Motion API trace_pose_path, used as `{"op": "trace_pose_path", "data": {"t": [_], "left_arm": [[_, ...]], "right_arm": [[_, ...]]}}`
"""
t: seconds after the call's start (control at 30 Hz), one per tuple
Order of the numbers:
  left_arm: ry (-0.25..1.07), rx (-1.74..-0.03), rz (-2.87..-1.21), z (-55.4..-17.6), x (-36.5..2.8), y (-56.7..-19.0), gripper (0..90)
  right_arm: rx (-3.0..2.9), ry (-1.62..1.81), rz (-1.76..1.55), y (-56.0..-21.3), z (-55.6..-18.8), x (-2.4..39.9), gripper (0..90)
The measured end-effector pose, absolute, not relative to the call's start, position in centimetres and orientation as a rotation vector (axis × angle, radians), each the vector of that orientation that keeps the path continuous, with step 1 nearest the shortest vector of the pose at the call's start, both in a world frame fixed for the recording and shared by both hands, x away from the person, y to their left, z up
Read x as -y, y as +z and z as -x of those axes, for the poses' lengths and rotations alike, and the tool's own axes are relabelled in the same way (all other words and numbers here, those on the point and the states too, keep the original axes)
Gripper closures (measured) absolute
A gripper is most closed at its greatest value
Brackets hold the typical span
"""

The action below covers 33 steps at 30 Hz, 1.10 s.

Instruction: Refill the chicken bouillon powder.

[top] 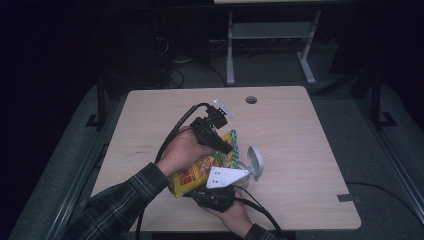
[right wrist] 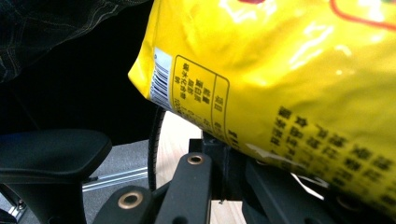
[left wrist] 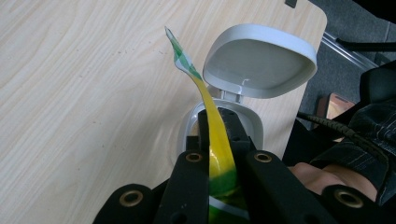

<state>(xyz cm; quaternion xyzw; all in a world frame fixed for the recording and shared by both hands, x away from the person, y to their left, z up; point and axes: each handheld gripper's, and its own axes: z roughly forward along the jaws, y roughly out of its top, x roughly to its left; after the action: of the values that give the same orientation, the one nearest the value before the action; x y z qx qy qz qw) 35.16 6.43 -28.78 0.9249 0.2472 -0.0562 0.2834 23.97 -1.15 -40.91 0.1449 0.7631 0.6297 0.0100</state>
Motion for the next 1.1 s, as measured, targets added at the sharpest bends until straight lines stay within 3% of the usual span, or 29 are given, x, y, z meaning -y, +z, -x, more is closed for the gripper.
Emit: {"op": "trace_pose_path", "data": {"t": [1.1], "left_arm": [[-0.148,-0.665,-2.483,-35.16,-6.11,-28.66,89.8]], "right_arm": [[-2.374,1.973,-0.457,-40.82,-24.00,1.30,90.0]]}}
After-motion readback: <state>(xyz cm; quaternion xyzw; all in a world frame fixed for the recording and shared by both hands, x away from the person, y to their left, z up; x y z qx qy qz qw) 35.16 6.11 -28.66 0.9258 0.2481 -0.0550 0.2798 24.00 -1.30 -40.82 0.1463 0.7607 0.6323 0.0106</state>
